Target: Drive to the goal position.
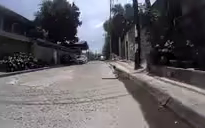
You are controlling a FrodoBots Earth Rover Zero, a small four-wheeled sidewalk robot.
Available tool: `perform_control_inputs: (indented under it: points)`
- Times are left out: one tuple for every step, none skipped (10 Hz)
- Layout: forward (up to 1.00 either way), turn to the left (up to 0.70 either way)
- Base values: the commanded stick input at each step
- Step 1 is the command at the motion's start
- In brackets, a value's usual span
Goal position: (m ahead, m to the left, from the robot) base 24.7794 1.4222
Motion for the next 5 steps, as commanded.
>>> perform_control_inputs:
  points:
    - [1.00,-0.15]
    - [1.00,-0.30]
    - [1.00,-0.03]
    - [1.00,0.00]
    - [1.00,0.00]
